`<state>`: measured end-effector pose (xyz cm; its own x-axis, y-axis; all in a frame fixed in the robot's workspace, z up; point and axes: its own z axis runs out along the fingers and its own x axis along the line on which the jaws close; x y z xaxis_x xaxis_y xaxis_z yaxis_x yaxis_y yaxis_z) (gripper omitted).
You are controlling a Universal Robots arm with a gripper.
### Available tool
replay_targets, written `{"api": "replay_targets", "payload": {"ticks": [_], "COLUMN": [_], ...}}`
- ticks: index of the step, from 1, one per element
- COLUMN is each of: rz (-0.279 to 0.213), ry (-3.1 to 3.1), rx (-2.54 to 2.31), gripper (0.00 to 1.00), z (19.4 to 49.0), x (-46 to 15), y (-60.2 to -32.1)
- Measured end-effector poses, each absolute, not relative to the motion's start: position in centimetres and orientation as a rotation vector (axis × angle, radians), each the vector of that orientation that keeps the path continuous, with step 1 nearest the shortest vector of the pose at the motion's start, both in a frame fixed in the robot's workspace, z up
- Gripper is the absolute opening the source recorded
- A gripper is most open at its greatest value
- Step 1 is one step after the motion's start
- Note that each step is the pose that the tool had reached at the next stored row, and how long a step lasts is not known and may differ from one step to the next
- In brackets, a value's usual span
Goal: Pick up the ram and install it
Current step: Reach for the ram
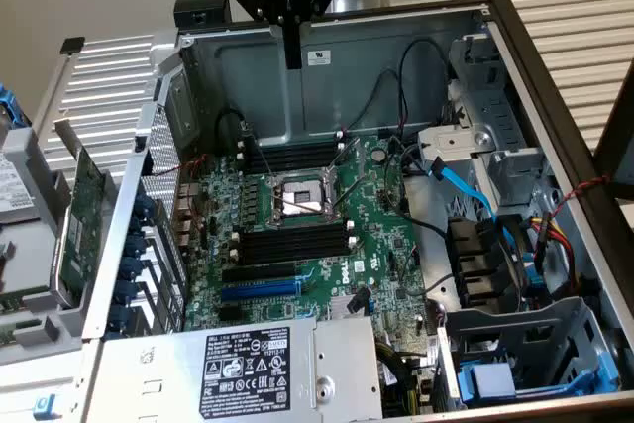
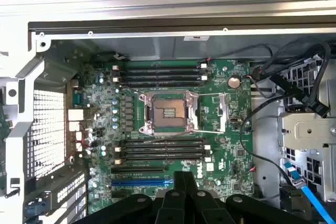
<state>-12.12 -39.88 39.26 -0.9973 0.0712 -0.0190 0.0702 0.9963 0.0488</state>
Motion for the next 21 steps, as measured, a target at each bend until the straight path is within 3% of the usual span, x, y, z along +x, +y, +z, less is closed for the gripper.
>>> {"api": "replay_targets", "payload": {"ticks": [14,21], "rz": [0.075,0.075], "ry": [3.118,3.118], "rx": [0.110,0.110], "gripper": [0.11,0.11], "z": [39.3,39.3], "x": [-12.2,-15.0], "y": [-39.9,-39.9]}}
